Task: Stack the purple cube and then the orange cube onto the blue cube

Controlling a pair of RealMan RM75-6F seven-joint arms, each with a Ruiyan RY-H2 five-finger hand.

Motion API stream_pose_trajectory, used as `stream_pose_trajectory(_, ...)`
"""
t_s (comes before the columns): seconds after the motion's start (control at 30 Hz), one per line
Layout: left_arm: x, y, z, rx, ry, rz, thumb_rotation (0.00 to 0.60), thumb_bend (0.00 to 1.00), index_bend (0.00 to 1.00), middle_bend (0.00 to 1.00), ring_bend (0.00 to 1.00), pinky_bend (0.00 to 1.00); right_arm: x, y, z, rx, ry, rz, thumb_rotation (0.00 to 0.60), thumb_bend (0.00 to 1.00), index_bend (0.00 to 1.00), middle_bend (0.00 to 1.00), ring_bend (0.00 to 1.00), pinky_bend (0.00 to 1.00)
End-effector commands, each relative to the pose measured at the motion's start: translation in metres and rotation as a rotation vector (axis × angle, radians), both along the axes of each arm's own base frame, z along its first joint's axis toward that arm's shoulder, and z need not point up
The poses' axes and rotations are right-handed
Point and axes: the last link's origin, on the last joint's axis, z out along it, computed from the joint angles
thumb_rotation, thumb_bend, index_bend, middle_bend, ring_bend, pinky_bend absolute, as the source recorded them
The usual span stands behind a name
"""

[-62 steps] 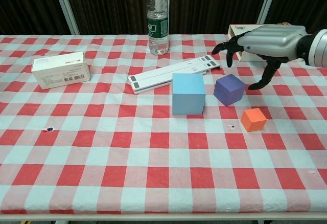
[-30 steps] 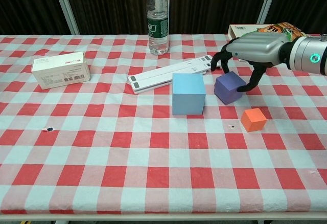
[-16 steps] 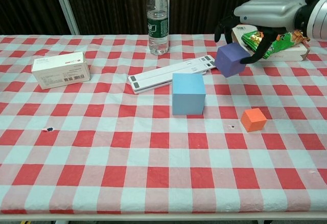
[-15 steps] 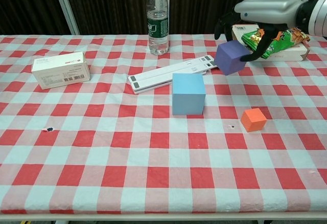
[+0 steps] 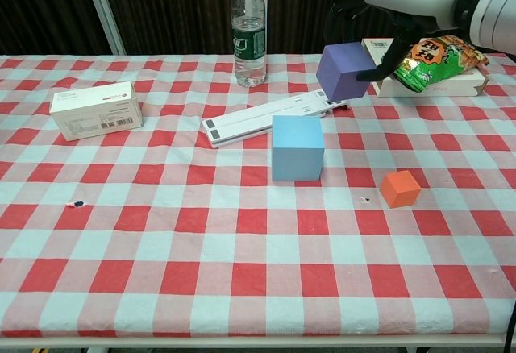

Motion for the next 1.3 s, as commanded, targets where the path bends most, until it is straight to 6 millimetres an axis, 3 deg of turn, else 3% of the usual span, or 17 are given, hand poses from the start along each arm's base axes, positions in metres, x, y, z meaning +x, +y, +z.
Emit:
stream_pose_trajectory(0.03, -0.001, 0.000, 0.000, -0.004, 0.003, 0.002, 0.600, 0.08, 0.24, 0.22, 0.16, 0.29, 0.019, 0.017, -0.018, -0.003, -0.033, -0.075, 0.600, 0.20, 0.31, 0.45, 0.18, 0.09)
stream_pose_trajectory(0.47, -0.007, 0.000, 0.001, -0.017, -0.013, 0.006, 0.600, 0.08, 0.24, 0.22, 0.16, 0.29, 0.045, 0.028, -0.039, -0.012, -0.014, -0.147, 0.600, 0.22, 0.31, 0.45, 0.18, 0.09)
stream_pose_trajectory(1.3, -0.016, 0.001, 0.004, -0.018, -0.026, 0.024, 0.600, 0.08, 0.24, 0.22, 0.16, 0.29, 0.049, 0.027, -0.061, 0.018, 0.016, -0.182, 0.600, 0.22, 0.31, 0.45, 0.18, 0.09)
